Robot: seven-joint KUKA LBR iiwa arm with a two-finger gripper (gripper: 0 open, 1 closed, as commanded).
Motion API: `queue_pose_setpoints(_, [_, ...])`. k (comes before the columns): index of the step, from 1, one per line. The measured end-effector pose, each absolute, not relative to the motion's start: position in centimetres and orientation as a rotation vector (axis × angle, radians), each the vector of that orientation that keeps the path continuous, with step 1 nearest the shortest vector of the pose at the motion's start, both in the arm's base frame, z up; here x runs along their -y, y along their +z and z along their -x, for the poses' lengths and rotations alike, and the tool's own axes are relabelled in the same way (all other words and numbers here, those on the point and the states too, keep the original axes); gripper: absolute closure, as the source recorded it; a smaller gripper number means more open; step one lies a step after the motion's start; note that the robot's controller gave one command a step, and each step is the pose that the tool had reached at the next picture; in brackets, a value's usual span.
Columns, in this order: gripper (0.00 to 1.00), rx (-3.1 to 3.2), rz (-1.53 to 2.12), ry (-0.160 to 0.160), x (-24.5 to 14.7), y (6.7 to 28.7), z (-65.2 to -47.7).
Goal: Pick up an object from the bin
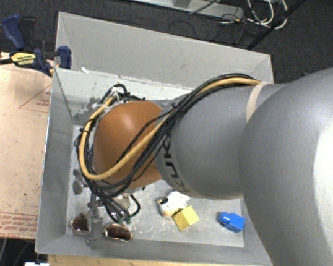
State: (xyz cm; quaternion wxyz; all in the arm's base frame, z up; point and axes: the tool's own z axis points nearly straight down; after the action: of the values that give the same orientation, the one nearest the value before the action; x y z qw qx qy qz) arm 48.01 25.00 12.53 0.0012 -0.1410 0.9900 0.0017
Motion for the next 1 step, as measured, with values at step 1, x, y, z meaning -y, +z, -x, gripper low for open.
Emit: queue_pose_setpoints(1, [0.0, -3.085, 0.455, 0.009, -23.65, 7.34, -48.63])
